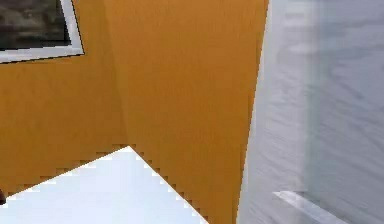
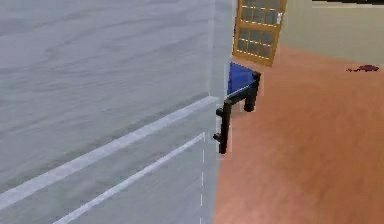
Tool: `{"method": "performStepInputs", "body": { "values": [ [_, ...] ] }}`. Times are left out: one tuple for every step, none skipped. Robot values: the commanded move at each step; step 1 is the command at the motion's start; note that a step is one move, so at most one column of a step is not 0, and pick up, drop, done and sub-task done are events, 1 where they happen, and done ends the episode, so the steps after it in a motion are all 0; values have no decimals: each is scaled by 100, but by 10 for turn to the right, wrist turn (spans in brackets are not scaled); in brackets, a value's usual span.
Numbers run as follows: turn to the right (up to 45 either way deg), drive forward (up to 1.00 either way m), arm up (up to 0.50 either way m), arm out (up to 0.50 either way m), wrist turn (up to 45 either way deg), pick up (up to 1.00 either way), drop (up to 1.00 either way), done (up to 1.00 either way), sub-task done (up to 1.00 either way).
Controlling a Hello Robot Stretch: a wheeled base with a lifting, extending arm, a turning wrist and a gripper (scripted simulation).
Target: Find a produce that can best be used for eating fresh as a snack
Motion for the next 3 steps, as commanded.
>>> {"method": "performStepInputs", "body": {
  "values": [
    [-420,0,0,0,0,0,0,0,0],
    [0,25,0,0,0,0,0,0,0],
    [-210,0,0,0,0,0,0,0,0]
  ]
}}
